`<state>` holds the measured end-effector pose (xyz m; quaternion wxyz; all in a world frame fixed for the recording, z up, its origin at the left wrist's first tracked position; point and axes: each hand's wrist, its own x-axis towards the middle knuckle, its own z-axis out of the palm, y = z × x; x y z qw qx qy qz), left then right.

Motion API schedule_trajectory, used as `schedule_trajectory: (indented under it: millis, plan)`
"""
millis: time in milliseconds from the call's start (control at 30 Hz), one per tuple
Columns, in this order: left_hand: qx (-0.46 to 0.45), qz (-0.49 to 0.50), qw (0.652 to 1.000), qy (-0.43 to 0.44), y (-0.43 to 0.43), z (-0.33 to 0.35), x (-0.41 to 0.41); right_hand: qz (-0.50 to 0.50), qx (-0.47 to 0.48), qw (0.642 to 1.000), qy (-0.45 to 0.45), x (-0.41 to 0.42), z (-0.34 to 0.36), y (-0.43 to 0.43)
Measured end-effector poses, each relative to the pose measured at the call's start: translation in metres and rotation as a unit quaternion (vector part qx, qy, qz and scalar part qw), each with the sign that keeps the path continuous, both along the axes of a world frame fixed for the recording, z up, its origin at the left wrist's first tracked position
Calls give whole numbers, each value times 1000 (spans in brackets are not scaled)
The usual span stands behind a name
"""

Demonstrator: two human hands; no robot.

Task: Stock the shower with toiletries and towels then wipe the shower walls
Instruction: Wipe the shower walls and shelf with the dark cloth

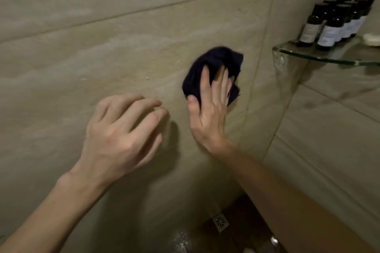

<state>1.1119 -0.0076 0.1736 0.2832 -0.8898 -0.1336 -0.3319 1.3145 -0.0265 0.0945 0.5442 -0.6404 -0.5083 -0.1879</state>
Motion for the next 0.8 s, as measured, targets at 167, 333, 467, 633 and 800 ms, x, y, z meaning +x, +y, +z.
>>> schedule_trajectory:
  millis: [167,333,467,633,800]
  plan:
    - [29,46,993,-105,2,37,-36,-10,79,983,-167,-18,86,18]
    - [0,46,991,-129,5,47,-47,119,81,877,-459,-24,21,23]
    - [-3,50,998,-34,-5,16,-37,169,-18,820,-547,-4,-62,8]
    - [-103,-3,987,123,-14,-50,9,95,-114,891,-429,21,-112,-15]
    - [-156,-43,971,175,-18,-68,71,-15,-234,970,-64,27,-161,-25]
